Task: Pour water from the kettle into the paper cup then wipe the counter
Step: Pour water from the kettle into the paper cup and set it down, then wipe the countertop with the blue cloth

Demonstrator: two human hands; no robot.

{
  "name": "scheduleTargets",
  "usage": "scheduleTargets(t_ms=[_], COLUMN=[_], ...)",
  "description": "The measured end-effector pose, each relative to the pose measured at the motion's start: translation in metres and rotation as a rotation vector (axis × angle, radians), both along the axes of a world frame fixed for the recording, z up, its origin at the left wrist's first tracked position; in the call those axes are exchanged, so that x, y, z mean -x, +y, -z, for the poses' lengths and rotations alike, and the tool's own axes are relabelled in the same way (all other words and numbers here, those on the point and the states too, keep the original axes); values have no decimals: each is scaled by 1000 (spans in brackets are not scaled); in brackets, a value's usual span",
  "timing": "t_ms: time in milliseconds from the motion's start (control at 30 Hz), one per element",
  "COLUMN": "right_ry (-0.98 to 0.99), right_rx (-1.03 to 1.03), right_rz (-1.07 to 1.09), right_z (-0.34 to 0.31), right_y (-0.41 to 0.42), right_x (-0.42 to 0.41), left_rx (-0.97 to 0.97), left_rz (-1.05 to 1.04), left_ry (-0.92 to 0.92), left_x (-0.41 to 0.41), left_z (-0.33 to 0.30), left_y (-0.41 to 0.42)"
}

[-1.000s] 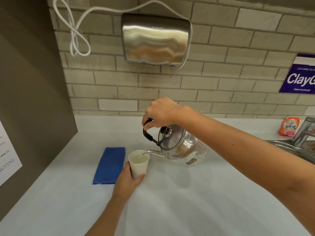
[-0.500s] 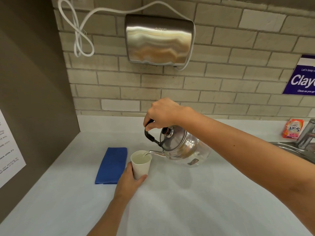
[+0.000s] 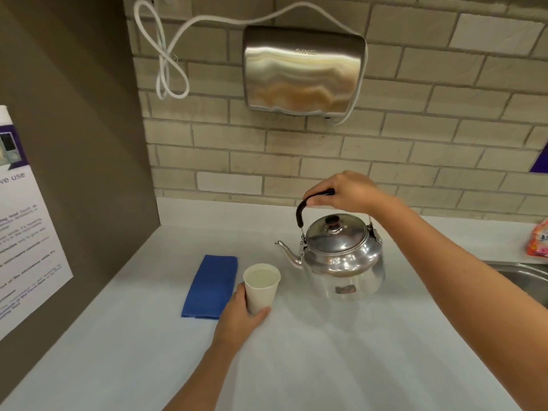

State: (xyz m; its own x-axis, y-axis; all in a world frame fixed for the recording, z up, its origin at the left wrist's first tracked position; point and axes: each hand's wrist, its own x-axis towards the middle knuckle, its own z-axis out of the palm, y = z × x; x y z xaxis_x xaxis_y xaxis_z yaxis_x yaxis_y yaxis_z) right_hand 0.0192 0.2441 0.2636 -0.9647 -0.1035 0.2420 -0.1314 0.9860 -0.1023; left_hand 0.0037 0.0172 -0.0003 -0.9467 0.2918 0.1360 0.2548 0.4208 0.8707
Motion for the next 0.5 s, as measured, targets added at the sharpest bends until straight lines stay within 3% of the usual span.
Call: scheduleTargets(t_ms=[500], right_ry=[129], right_rx=[431], right_rz=[15], right_z=[88], right_y=[-1], right_x=[107], left_rx=[10], left_rz=[-23], left_ry=[-2], left_x=[5], left_z=[8], left_y=[2])
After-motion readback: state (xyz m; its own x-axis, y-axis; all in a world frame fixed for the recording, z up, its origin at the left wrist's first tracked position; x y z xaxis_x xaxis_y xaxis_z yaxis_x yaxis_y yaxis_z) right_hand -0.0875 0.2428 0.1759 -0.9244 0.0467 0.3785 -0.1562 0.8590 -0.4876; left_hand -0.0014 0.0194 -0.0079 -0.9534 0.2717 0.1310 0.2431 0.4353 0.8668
